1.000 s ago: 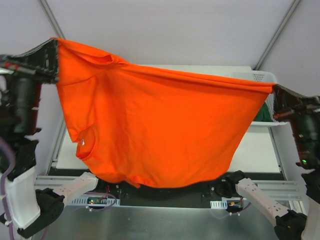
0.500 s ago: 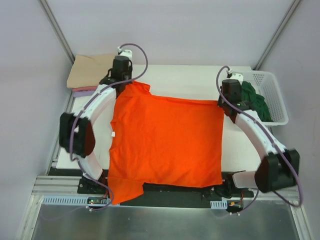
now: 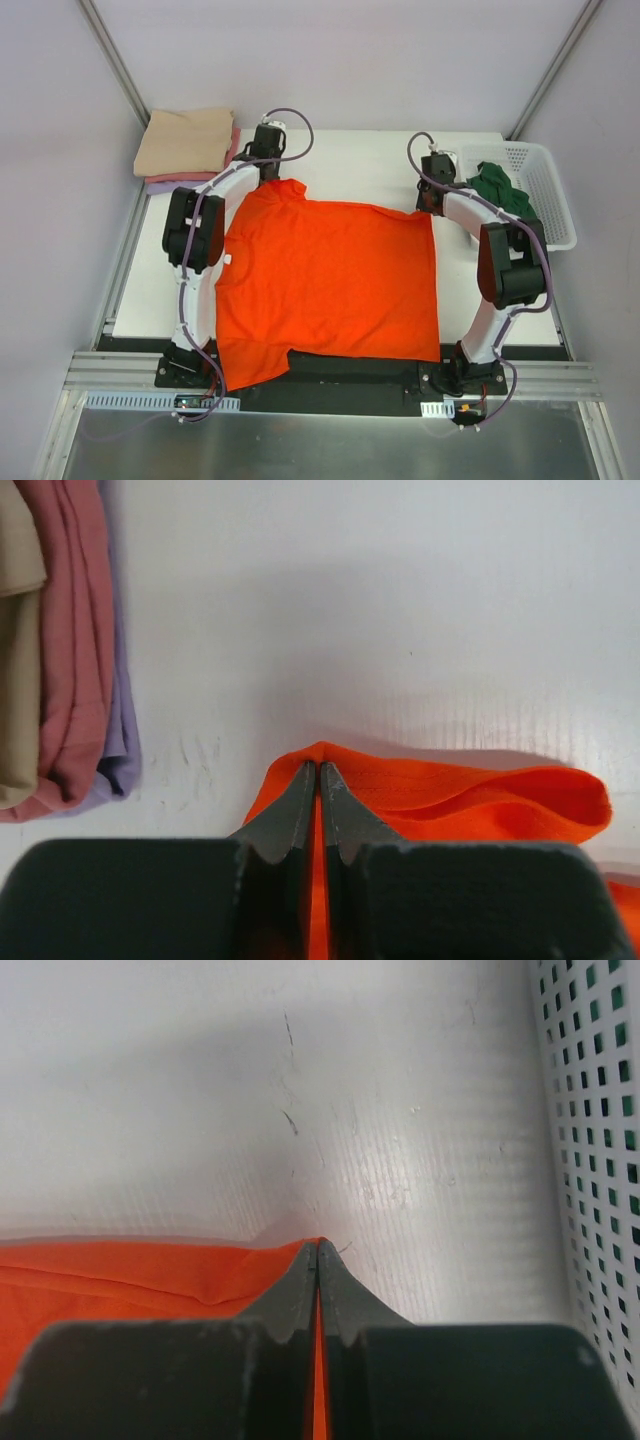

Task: Fold and stack the t-shirts
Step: Flatten out the tshirt, then fold the flattened tshirt in 1/3 of the way

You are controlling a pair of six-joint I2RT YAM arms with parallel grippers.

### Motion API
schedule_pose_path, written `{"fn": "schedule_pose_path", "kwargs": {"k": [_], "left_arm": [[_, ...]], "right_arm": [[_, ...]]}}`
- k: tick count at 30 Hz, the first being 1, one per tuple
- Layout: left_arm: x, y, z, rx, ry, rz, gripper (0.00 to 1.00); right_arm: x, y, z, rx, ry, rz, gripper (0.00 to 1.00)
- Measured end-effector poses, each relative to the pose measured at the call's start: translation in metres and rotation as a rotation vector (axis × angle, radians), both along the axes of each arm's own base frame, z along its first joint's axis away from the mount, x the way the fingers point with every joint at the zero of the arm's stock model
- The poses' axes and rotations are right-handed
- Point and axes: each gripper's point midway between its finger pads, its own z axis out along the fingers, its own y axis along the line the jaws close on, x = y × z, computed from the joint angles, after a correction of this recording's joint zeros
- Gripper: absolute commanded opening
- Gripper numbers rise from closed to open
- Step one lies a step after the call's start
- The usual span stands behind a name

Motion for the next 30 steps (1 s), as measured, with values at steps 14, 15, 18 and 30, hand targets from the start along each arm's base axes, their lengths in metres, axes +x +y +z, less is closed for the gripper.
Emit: {"fn": "schedule_pose_path", "kwargs": {"k": [14, 15, 18, 30], "left_arm": [[-0.07, 0.019, 0.055, -0.093, -0.046, 0.094, 0.0], [-0.081, 0.022, 0.059, -0.108, -0.048, 0.106, 0.0], [-0.112, 0.029, 0.066, -0.144, -0.054, 0.149, 0.0], [-0.236, 0.044, 0.043, -0.313, 0.071, 0.359, 0.0]], "right_arm": [[-0.02, 0.011, 0.059, 0.096, -0.104, 0.046, 0.0], [-0.024, 0.011, 0.061, 0.1, -0.106, 0.049, 0.0], [-0.038, 0.011, 0.063, 0.112, -0.098, 0.061, 0.0], [-0.094, 0.007, 0.06, 0.129, -0.023, 0.084, 0.0]]}}
